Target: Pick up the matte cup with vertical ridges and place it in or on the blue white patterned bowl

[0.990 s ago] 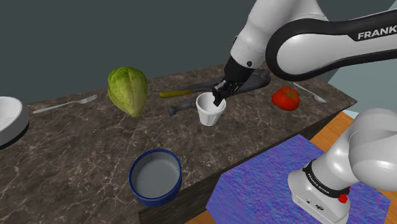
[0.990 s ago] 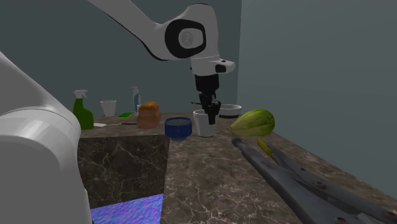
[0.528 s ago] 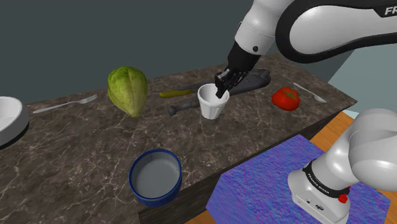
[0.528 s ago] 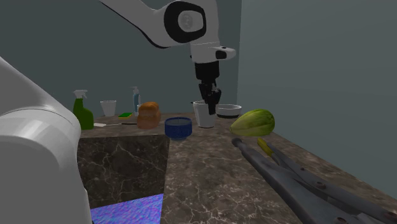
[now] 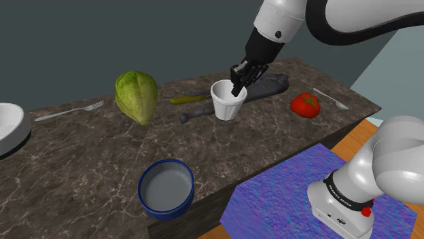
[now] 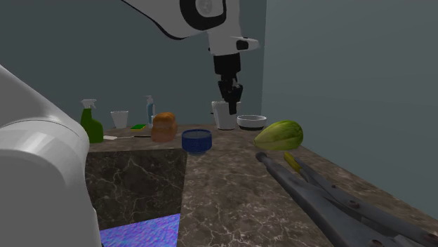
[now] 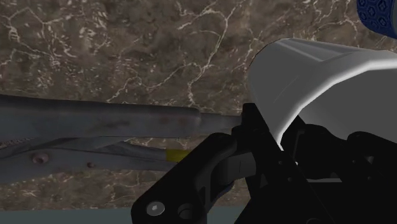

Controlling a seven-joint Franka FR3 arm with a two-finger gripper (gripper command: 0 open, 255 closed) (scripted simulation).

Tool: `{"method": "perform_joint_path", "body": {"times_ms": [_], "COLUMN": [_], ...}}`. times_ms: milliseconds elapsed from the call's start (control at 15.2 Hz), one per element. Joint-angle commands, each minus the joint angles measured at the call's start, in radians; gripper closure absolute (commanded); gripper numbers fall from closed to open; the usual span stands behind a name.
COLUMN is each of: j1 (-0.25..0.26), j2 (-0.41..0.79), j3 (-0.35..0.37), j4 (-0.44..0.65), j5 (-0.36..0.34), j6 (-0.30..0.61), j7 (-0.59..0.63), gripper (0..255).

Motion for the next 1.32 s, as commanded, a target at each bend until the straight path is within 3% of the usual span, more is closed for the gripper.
{"method": "perform_joint_path", "body": {"times_ms": [0,594,1122,1254], "j1": [0.010,0.049,0.049,0.051], "j2": [0.012,0.129,0.307,0.310], "j3": [0.031,0.225,0.408,0.411], "j4": [0.028,0.184,0.395,0.370], "j5": [0.005,0.006,-0.080,-0.080], "j6": [-0.011,-0.016,-0.034,-0.007], "j7": [0.041,0.280,0.516,0.517], "gripper": [255,255,255,255]}}
